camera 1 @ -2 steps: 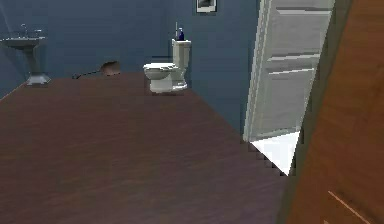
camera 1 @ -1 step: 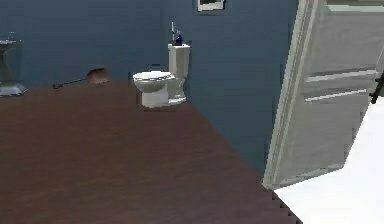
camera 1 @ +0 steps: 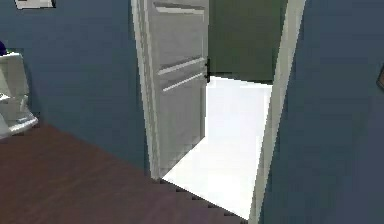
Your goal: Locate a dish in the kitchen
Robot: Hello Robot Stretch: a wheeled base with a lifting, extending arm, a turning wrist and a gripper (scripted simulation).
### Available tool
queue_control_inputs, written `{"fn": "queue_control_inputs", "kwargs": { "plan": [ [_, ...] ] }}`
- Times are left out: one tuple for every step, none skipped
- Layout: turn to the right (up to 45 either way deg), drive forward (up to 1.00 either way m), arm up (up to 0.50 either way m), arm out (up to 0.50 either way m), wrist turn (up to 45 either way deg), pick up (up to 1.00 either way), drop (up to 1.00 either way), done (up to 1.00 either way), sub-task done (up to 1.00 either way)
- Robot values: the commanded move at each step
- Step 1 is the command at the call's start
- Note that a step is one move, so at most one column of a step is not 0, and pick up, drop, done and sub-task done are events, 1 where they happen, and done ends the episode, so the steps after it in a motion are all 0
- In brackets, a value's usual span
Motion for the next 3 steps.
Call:
{"fn": "queue_control_inputs", "kwargs": {
  "plan": [
    [0.0, 0.30, 0.00, 0.00, 0.0, 0.00, 0.00, 0.00, 0.00],
    [0.0, 0.85, 0.00, 0.00, 0.0, 0.00, 0.00, 0.00, 0.00],
    [45.0, 0.00, 0.00, 0.00, 0.0, 0.00, 0.00, 0.00, 0.00]
  ]
}}
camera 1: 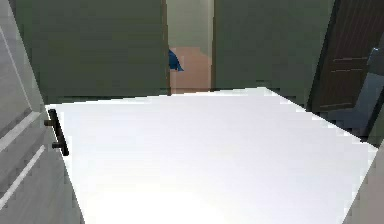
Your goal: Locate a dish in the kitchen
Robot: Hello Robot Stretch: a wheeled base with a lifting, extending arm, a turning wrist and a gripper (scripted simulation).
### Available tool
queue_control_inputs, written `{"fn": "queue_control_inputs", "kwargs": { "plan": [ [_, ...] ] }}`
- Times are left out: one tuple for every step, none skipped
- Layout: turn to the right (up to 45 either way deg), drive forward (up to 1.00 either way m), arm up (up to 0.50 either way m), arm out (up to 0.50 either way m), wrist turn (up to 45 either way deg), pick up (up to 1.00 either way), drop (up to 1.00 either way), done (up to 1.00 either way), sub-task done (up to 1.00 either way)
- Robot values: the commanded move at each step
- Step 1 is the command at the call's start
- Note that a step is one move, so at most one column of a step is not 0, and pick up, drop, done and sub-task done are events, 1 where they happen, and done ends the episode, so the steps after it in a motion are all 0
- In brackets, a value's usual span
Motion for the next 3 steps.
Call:
{"fn": "queue_control_inputs", "kwargs": {
  "plan": [
    [6.0, 0.00, 0.00, 0.00, 0.0, 0.00, 0.00, 0.00, 0.00],
    [0.0, 0.50, 0.00, 0.00, 0.0, 0.00, 0.00, 0.00, 0.00],
    [36.0, 0.00, 0.00, 0.00, 0.0, 0.00, 0.00, 0.00, 0.00]
  ]
}}
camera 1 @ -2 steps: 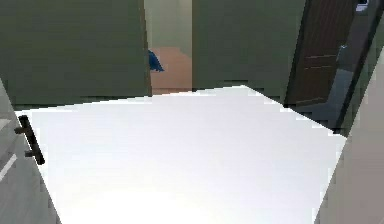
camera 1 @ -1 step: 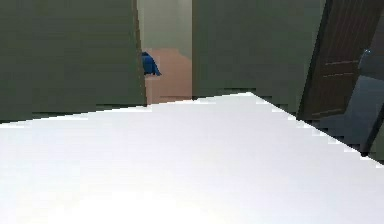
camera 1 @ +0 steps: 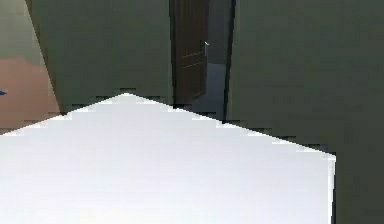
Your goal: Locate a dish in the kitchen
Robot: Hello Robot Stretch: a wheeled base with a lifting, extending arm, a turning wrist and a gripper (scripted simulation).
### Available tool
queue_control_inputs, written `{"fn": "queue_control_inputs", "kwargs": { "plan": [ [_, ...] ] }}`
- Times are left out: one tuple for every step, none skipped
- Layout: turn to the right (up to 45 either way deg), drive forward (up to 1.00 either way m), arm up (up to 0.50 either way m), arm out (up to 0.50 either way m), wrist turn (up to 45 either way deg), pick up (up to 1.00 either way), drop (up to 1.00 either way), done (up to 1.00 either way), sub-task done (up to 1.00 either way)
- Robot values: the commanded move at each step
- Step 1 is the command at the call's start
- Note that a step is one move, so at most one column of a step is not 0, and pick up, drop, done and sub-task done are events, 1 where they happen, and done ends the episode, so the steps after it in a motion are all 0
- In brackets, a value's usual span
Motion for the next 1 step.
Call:
{"fn": "queue_control_inputs", "kwargs": {
  "plan": [
    [0.0, 1.00, 0.00, 0.00, 0.0, 0.00, 0.00, 0.00, 0.00]
  ]
}}
